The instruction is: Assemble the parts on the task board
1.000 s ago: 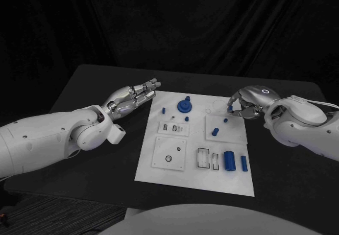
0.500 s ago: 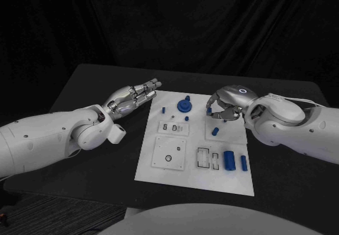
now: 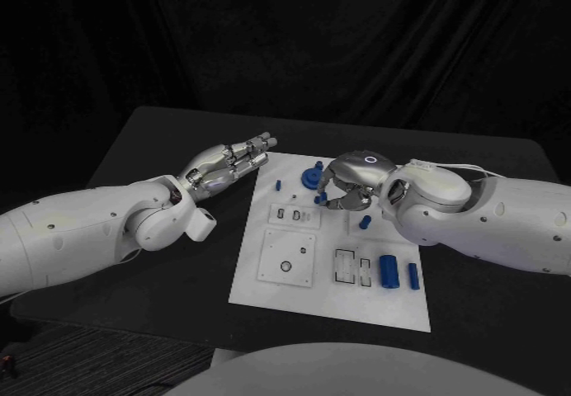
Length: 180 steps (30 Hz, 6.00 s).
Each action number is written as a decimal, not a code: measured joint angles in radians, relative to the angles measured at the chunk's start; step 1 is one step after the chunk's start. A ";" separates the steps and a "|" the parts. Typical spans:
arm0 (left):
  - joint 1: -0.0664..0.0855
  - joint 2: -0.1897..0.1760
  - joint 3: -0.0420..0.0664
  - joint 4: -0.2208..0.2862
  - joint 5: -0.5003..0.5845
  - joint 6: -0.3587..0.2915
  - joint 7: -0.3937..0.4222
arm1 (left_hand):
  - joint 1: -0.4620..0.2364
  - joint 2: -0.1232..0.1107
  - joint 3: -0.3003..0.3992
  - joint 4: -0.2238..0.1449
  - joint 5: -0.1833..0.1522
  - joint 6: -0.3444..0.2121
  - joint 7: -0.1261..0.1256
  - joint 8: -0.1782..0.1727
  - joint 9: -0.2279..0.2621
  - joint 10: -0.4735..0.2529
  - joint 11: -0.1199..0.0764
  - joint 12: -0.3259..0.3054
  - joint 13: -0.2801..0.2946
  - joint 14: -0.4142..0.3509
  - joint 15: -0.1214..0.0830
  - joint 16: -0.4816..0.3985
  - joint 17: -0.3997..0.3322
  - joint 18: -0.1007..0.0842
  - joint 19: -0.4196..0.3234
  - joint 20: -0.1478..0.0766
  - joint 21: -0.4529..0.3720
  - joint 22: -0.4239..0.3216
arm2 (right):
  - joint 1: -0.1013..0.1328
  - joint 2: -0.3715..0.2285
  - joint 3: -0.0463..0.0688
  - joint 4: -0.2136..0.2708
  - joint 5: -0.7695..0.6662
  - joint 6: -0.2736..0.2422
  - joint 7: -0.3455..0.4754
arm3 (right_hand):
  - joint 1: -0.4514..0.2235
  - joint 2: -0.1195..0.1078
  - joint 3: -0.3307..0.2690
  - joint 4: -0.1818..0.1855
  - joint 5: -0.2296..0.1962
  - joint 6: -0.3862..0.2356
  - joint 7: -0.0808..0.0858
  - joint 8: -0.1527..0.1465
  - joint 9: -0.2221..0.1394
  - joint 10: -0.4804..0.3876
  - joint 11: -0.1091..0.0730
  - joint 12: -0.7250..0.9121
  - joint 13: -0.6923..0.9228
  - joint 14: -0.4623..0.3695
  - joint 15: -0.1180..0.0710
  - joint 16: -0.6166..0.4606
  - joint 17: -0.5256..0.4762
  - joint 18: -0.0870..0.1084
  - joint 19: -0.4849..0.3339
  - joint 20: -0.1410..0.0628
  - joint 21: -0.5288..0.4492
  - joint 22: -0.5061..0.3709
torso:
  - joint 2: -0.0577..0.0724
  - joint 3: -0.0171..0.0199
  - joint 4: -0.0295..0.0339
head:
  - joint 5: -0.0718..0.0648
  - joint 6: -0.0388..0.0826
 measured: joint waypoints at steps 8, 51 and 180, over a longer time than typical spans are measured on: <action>0.000 0.002 0.000 -0.001 0.000 0.002 -0.001 | 0.000 0.000 0.003 0.003 0.000 0.000 0.000 0.000 0.000 -0.004 0.004 0.000 0.000 0.000 0.000 0.000 0.000 0.000 0.000 0.000 0.000 0.000 | -0.011 0.038 0.000 -0.020 0.000 0.018 0.008 | -0.001 -0.001 0.000 0.000 0.000 0.000 -0.001 -0.003 0.000 0.000 0.000 0.000 0.000 0.000 0.000 0.000 0.000 0.000 0.000 0.000 0.000 0.000 | 0.001 0.0011 0.0004 | 0.001 0.000; 0.000 0.010 0.000 -0.004 0.000 0.014 -0.001 | 0.000 0.000 0.014 -0.003 0.004 0.013 0.005 0.000 0.002 -0.004 0.010 0.000 0.001 0.000 0.007 0.000 0.000 0.000 -0.003 0.011 0.000 -0.001 | -0.030 0.064 0.000 -0.051 0.000 0.084 0.011 | -0.026 -0.010 -0.025 0.009 -0.135 -0.071 0.011 -0.095 0.036 0.000 0.021 0.000 0.000 -0.002 0.019 -0.004 0.000 0.000 -0.003 0.018 -0.023 -0.001 | 0.000 0.0005 -0.0019 | 0.001 0.000; 0.129 0.282 0.001 -0.058 -0.686 0.150 -1.191 | -0.344 -0.086 -0.109 -0.050 -0.348 0.604 -0.025 0.522 0.821 1.463 -0.041 1.561 1.307 1.467 -0.127 1.564 1.306 -0.125 1.465 -0.132 1.522 1.306 | -0.008 -0.298 -0.003 0.060 0.190 -0.269 0.149 | -0.040 0.012 -0.074 0.155 -0.149 -0.173 0.005 -0.056 -0.105 0.004 0.010 0.000 0.000 -0.001 0.013 0.000 0.000 0.000 0.000 0.014 -0.004 0.000 | -0.091 0.0960 -0.1539 | 0.114 0.000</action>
